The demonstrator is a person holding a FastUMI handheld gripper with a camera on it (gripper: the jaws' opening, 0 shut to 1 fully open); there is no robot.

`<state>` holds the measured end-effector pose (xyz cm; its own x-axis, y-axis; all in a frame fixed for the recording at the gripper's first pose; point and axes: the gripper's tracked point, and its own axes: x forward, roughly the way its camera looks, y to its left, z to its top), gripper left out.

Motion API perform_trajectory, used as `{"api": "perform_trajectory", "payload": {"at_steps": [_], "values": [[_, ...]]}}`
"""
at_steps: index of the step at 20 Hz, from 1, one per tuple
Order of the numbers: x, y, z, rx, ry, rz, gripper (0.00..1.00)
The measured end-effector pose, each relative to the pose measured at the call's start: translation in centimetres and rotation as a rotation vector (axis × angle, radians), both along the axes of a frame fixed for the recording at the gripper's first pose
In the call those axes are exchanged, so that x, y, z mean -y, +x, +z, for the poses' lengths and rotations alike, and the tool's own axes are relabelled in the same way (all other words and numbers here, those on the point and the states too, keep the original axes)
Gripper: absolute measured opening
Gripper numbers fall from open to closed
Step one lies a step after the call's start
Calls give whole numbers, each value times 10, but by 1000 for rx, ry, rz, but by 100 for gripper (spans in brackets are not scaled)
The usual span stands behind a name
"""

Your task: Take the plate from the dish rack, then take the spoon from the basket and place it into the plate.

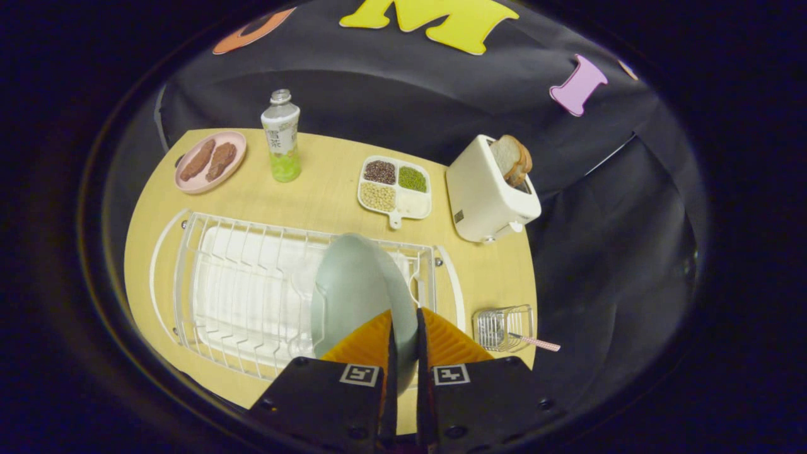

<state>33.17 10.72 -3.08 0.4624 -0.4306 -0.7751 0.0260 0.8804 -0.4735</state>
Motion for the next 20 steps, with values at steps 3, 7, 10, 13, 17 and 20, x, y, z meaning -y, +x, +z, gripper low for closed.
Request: {"api": "perform_trajectory", "payload": {"at_steps": [3,7,10,13,17,20], "values": [[-9,-3,7,53,-70,-1,17],[-15,-10,24,105,-154,-33,17],[-11,-14,47,195,-213,-55,17],[-6,-32,62,240,-155,-65,17],[-4,-67,70,280,-7,-28,17],[-10,-106,60,296,191,-2,17]]}}
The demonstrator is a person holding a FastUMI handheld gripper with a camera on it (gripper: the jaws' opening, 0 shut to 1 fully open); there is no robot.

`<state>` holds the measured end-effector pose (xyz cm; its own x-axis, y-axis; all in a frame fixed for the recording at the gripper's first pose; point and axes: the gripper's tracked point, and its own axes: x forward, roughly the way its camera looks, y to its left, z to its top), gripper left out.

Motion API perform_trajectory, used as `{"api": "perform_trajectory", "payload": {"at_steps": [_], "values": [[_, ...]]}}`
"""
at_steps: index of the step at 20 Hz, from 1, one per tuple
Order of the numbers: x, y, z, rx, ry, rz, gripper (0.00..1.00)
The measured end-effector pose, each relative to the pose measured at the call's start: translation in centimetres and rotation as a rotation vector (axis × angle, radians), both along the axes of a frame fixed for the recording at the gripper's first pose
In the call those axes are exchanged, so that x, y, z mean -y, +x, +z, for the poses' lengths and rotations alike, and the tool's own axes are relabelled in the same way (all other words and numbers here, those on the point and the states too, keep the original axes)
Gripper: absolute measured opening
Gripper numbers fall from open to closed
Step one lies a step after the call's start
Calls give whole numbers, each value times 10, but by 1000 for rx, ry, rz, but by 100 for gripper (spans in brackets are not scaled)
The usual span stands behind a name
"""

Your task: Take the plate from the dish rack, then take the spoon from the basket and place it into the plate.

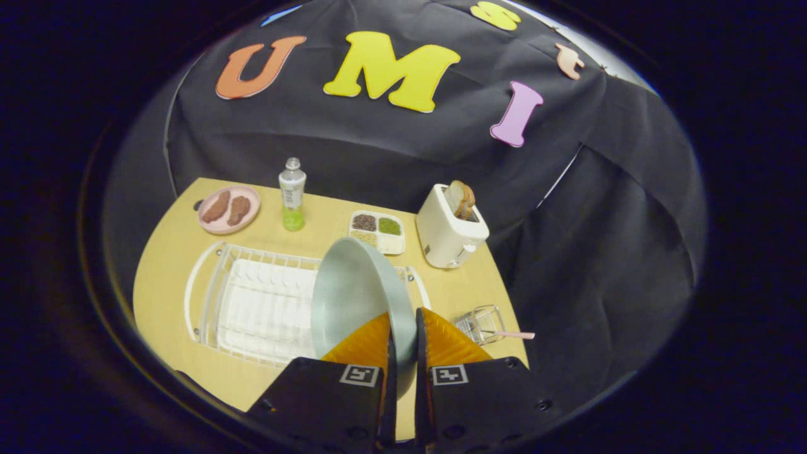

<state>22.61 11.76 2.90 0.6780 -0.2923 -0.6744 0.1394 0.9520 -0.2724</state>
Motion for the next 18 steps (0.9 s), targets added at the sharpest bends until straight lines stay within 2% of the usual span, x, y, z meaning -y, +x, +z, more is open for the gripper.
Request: {"api": "perform_trajectory", "payload": {"at_steps": [4,8,12,15,18], "values": [[-16,-60,-34,-47,175,100,17],[-26,-93,-93,-66,251,186,17],[-24,-113,-168,-147,379,202,17],[3,-108,-201,-160,471,150,17],[28,-109,-225,-144,562,140,17]]}}
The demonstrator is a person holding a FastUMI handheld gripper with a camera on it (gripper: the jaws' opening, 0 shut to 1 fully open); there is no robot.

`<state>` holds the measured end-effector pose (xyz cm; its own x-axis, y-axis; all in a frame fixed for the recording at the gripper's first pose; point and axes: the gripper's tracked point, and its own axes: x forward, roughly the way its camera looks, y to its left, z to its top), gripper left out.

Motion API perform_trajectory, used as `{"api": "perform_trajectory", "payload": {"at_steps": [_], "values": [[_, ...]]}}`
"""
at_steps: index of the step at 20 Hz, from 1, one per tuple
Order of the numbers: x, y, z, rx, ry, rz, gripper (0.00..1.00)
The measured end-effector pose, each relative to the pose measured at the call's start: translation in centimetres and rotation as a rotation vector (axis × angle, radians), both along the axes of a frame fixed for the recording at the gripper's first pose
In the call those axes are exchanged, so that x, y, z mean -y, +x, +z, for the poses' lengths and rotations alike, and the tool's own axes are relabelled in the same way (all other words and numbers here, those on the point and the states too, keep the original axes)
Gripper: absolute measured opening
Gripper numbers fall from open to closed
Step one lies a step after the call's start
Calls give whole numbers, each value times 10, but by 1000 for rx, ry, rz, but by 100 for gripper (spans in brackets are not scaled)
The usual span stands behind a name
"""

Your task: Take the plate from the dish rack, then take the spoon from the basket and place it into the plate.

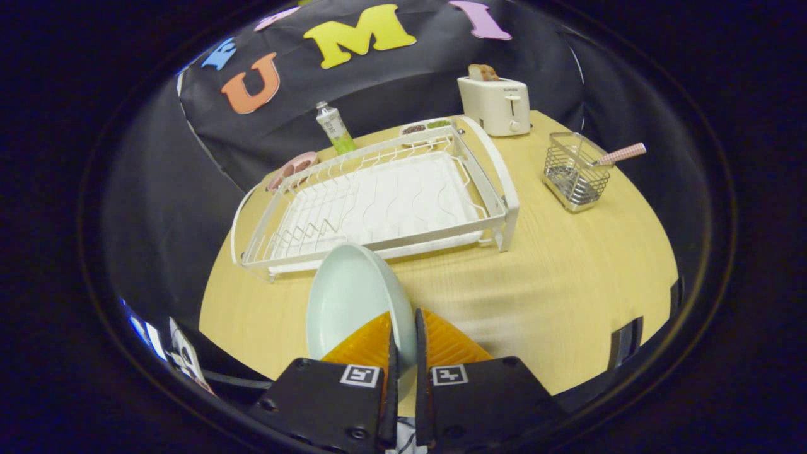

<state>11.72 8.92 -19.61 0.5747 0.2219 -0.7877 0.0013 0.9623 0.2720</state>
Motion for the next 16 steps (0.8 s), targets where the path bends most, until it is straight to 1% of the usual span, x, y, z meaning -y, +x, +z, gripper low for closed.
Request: {"api": "perform_trajectory", "payload": {"at_steps": [3,7,10,13,15,16], "values": [[28,-5,-16,-3,108,-28,17],[59,-3,-36,9,164,-14,17],[65,-3,-48,15,155,31,19],[68,-1,-49,42,135,54,23],[70,4,-46,108,108,75,26],[76,7,-47,144,65,76,27]]}}
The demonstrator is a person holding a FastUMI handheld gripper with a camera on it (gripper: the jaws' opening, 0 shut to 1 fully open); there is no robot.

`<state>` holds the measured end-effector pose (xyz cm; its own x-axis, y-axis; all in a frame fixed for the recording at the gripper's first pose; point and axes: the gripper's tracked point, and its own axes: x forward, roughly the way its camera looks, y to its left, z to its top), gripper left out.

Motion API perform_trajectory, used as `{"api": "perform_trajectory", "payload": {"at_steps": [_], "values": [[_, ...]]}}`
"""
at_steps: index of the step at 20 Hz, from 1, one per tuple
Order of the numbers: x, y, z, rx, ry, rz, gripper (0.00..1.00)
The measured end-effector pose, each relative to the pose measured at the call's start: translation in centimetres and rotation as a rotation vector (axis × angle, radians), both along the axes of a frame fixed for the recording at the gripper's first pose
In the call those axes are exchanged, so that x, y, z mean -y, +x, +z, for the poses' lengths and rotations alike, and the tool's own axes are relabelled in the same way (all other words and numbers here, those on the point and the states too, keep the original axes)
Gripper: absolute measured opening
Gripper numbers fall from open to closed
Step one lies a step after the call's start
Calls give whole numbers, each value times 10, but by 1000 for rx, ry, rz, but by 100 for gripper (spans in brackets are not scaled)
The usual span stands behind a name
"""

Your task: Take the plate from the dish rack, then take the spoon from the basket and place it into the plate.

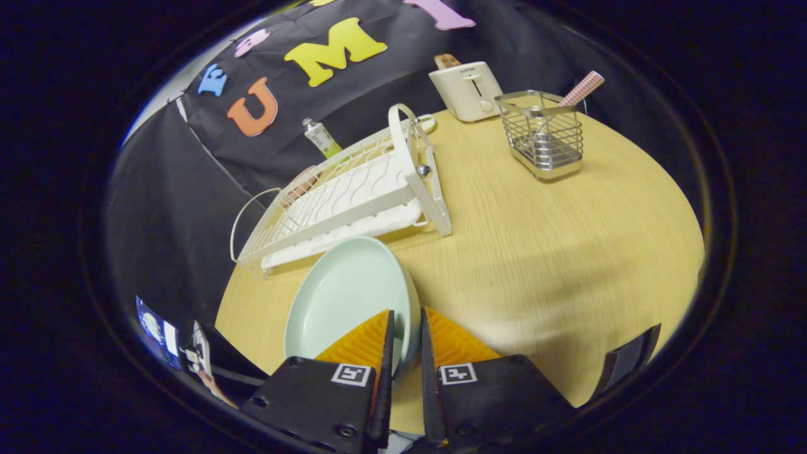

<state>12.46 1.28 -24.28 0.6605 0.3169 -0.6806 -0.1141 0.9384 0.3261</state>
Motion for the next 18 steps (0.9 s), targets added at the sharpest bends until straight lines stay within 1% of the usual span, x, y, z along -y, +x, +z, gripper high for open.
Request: {"api": "perform_trajectory", "payload": {"at_steps": [1,2,3,4,5,7,9,10,12,13,14,15,17,18], "values": [[6,2,0,39,-33,-5,27],[8,4,1,73,-51,-4,29],[9,4,5,105,-43,4,36],[11,4,9,134,-29,5,39],[17,7,13,164,-28,-3,49],[36,12,21,238,-71,-31,61],[56,16,32,313,-124,-59,65],[68,18,41,356,-143,-79,65],[93,22,54,440,-210,-117,74],[105,24,61,477,-253,-150,82],[121,27,66,509,-307,-197,83],[134,29,73,547,-365,-229,93],[165,36,88,617,-487,-319,100],[173,36,94,644,-517,-349,100]]}}
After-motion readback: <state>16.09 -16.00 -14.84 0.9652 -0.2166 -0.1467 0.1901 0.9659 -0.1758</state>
